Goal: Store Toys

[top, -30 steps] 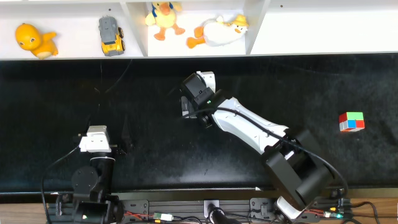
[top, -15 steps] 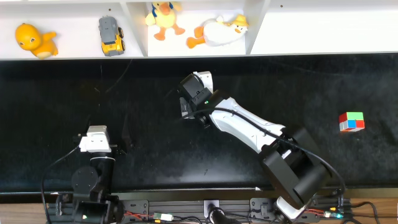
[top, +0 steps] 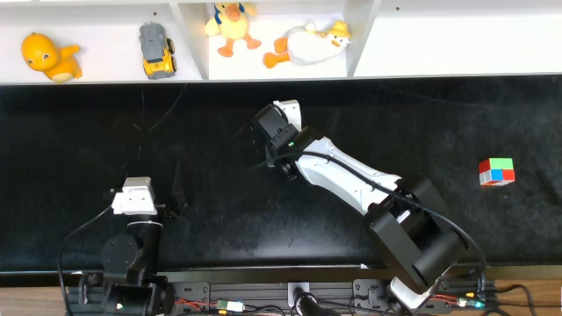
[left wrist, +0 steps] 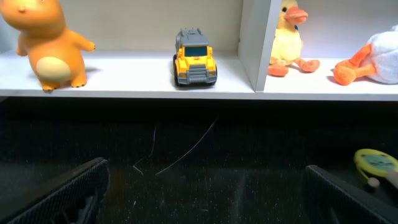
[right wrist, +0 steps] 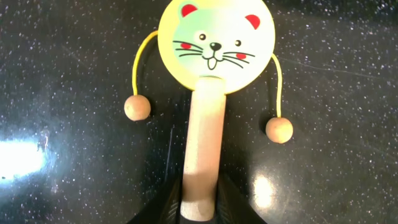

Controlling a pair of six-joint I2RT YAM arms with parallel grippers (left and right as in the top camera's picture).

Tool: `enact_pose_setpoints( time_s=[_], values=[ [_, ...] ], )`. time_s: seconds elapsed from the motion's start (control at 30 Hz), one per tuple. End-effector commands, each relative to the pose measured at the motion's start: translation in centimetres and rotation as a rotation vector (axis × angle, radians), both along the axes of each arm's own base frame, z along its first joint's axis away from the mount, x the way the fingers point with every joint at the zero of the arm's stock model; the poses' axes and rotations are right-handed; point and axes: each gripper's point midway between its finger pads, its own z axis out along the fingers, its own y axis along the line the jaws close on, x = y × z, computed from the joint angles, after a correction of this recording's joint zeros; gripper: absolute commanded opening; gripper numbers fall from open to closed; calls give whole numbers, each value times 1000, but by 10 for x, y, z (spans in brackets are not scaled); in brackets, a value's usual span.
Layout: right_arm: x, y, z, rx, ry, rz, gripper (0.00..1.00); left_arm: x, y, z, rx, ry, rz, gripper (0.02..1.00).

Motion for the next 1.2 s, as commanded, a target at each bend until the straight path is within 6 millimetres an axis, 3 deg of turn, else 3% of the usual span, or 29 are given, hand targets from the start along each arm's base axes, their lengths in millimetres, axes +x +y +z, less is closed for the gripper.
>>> enact_pose_setpoints(
  time_s=[0.03, 0.17, 0.33, 0.53, 0.8, 1.03, 1.2],
  values=[
    [-5, 8, -5, 1, 17, 18, 207, 0, 0, 1, 21, -5, -4, 998],
    [-10, 4, 10, -36, -17, 23, 213, 0, 0, 1, 21, -5, -4, 998],
    [-22, -18, 31, -48, -52, 3, 220, 0, 0, 1, 21, -5, -4, 998],
    [-43, -68, 56, -42, -107, -70, 220, 0, 0, 1, 21, -5, -4, 998],
    [-65, -154, 88, -154, -118, -252, 145, 0, 0, 1, 21, -5, -4, 998],
    [-56, -183, 106, -164, -167, -277, 117, 0, 0, 1, 21, -5, -4, 998],
    [-45, -186, 120, -171, -227, -226, 117, 0, 0, 1, 21, -5, -4, 998]
  ],
)
